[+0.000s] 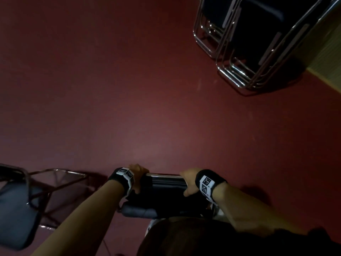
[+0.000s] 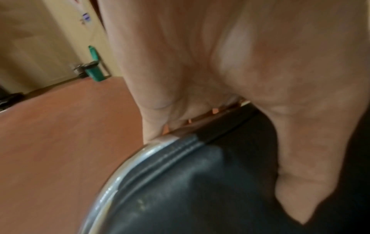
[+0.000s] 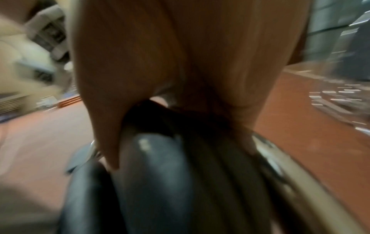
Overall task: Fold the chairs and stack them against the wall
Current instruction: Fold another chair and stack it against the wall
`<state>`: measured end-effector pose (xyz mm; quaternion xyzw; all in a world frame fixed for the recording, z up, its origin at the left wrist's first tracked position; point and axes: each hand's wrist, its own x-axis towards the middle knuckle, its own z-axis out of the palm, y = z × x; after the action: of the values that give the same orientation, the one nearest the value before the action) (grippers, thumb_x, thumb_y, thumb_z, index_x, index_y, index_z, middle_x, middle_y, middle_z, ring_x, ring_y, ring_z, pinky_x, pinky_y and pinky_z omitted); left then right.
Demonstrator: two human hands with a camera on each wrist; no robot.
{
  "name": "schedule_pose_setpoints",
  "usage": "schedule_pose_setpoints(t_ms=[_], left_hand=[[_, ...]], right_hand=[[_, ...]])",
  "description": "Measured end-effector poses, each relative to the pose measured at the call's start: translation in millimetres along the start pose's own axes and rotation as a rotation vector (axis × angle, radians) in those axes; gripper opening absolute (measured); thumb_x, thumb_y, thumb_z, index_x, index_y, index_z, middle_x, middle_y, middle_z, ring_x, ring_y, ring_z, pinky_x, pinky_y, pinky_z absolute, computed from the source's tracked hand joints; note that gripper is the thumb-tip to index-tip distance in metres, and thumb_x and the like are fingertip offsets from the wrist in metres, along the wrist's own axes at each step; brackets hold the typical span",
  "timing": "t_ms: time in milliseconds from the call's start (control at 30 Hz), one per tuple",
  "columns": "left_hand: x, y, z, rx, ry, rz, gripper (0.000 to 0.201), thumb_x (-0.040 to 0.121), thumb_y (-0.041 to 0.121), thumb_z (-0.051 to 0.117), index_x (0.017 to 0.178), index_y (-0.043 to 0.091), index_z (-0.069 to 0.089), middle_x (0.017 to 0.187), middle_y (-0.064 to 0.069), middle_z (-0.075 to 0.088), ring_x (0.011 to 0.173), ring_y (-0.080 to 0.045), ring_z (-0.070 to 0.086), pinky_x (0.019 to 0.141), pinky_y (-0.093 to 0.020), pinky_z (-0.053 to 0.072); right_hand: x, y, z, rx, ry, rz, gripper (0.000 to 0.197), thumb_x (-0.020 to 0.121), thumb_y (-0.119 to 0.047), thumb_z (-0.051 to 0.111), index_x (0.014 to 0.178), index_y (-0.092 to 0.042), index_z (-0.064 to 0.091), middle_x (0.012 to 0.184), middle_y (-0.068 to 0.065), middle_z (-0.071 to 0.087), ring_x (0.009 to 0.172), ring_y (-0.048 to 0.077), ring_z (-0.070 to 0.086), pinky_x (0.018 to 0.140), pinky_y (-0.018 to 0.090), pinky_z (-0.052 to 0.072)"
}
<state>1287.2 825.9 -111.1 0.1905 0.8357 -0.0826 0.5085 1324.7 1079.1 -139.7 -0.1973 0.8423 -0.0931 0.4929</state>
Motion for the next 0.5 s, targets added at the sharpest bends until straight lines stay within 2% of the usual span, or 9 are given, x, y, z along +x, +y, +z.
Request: schedule_pose_setpoints(t_ms=[67,100,167,200,267,367,500], left_hand=[[7.4,13.8,-14.6,-0.006,-0.006,-0.067,0.055,0.052,0.041,0.081,0.101,0.038,0.059,0.104,0.006,0.068,0.099,-0.023,0.068,0.083,-0.037,0.058],[3.2,11.6,-14.1,-0.021,0.000,-0.098,0.053,0.051,0.042,0.080,0.099,0.038,0.058,0.101,0.007,0.068,0.097,-0.022,0.069,0.081,-0.037,0.059],[4.7,34.7,-47.4,-0.018,-0.026,-0.143,0.053,0.054,0.041,0.081,0.102,0.036,0.059,0.102,0.006,0.068,0.097,-0.022,0.069,0.079,-0.035,0.059],[-0.3,36.1,-52.2,-0.022,-0.024,-0.161,0.053,0.057,0.040,0.082,0.105,0.035,0.060,0.105,0.005,0.067,0.099,-0.023,0.068,0.078,-0.033,0.057],[9.7,68.0,-97.9,-0.003,0.006,-0.168,0.054,0.062,0.037,0.084,0.110,0.031,0.061,0.109,0.002,0.068,0.102,-0.024,0.068,0.076,-0.030,0.053],[18.4,92.0,-137.7,0.013,0.022,-0.167,0.054,0.062,0.039,0.084,0.110,0.030,0.060,0.109,0.000,0.068,0.101,-0.025,0.067,0.076,-0.031,0.052],[26.1,89.8,-167.0,-0.008,0.053,-0.215,0.050,0.062,0.041,0.082,0.105,0.031,0.059,0.104,0.002,0.067,0.098,-0.024,0.067,0.076,-0.033,0.055]], right_hand=[[3.1,26.0,-14.4,-0.045,0.008,-0.070,0.049,0.077,-0.044,0.079,0.114,-0.018,0.060,0.106,0.005,0.068,0.090,0.026,0.067,0.074,0.036,0.057],[1.1,20.3,-14.8,-0.059,-0.001,-0.078,0.049,0.077,-0.044,0.079,0.115,-0.018,0.060,0.106,0.005,0.067,0.090,0.026,0.066,0.072,0.034,0.056],[-4.9,52.8,-32.2,-0.074,0.005,-0.121,0.052,0.078,-0.044,0.078,0.117,-0.017,0.058,0.108,0.005,0.066,0.092,0.026,0.065,0.069,0.033,0.052],[-7.0,50.8,-33.6,-0.081,0.005,-0.120,0.053,0.079,-0.045,0.078,0.118,-0.016,0.057,0.108,0.006,0.065,0.093,0.027,0.064,0.070,0.033,0.051],[-14.0,98.9,-66.7,-0.095,0.050,-0.134,0.053,0.079,-0.045,0.078,0.117,-0.016,0.057,0.105,0.004,0.063,0.092,0.025,0.063,0.071,0.033,0.053],[-23.0,133.1,-104.5,-0.121,0.079,-0.131,0.050,0.077,-0.046,0.080,0.111,-0.016,0.059,0.102,0.004,0.064,0.087,0.023,0.063,0.072,0.035,0.057],[-26.9,146.4,-150.6,-0.217,0.131,-0.165,0.049,0.075,-0.046,0.081,0.107,-0.017,0.059,0.100,0.006,0.065,0.086,0.026,0.065,0.071,0.038,0.059]])
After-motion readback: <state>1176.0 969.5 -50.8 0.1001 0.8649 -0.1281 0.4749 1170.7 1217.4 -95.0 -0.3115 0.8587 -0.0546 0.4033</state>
